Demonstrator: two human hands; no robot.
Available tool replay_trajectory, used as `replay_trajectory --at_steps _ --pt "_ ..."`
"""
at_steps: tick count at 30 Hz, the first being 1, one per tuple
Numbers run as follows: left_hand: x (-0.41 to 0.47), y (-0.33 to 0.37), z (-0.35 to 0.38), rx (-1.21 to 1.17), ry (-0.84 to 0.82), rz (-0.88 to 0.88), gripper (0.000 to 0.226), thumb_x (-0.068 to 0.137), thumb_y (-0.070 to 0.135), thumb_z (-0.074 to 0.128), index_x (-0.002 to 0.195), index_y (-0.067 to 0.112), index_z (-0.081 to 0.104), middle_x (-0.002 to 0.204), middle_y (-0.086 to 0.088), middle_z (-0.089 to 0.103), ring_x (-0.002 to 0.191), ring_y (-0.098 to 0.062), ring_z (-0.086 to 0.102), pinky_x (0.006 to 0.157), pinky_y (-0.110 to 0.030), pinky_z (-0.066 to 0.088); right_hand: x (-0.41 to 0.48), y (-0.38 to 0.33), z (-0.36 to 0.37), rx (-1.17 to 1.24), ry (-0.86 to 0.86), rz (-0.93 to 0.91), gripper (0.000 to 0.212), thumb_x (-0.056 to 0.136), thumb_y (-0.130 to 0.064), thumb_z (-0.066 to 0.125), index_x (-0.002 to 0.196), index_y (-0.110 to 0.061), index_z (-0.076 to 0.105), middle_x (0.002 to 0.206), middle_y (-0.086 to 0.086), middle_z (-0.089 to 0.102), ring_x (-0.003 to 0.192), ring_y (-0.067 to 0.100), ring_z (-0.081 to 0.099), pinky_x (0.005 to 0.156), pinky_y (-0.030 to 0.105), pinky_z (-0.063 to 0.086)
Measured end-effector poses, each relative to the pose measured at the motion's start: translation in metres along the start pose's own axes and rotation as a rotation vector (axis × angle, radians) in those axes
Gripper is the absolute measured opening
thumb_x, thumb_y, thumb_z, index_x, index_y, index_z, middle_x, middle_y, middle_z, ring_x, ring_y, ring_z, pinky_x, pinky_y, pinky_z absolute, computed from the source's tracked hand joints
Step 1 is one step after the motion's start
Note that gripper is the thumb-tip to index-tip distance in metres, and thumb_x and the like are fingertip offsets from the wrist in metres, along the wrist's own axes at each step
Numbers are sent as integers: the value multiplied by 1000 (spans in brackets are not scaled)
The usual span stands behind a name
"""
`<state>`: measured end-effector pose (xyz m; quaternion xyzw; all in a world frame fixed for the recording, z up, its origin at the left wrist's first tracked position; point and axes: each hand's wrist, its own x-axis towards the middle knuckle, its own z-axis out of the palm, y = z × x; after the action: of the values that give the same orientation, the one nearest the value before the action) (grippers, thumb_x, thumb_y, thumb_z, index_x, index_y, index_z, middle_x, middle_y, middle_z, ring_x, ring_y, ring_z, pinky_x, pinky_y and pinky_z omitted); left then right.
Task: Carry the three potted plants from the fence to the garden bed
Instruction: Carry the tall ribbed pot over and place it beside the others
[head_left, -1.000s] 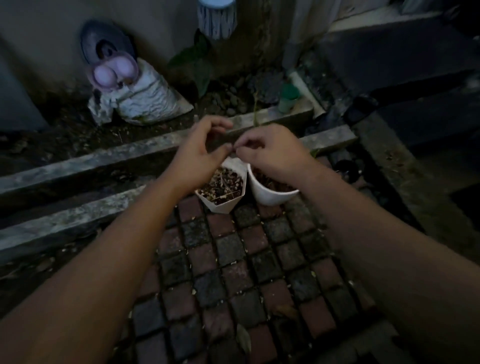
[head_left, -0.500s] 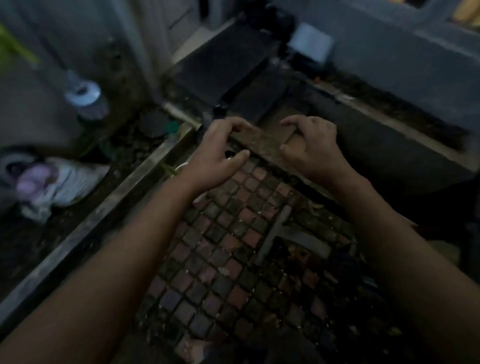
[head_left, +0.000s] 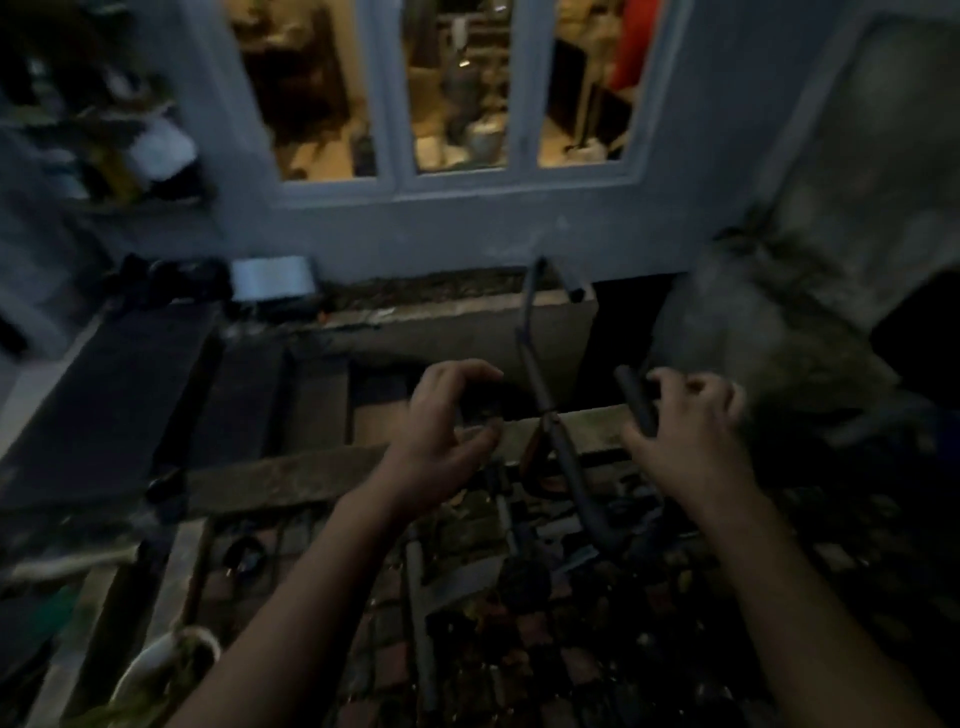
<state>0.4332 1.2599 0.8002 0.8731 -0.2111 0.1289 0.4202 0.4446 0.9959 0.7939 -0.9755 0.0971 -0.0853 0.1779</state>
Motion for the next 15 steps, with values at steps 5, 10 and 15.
replay_trajectory --at_steps 5,10,15 --pt "54 12 62 25 -388 85 44 93 18 63 135 20 50 136 -5 45 131 -27 44 110 -39 42 -45 28 34 420 -179 329 28 95 -22 62 118 -9 54 101 10 63 99 33 64 75 36 50" --pt "87 31 133 329 -543 305 40 94 46 52 130 30 56 144 0 46 144 -29 34 118 -62 23 -71 20 44 535 -71 357 38 96 -10 56 133 -13 46 110 7 64 107 29 64 76 29 46" --pt "120 33 159 504 -623 366 44 99 47 39 88 20 72 97 -1 71 112 -23 62 117 -64 17 -73 28 30 443 -145 389 21 97 -16 55 118 -14 53 104 15 65 93 35 64 72 37 50"
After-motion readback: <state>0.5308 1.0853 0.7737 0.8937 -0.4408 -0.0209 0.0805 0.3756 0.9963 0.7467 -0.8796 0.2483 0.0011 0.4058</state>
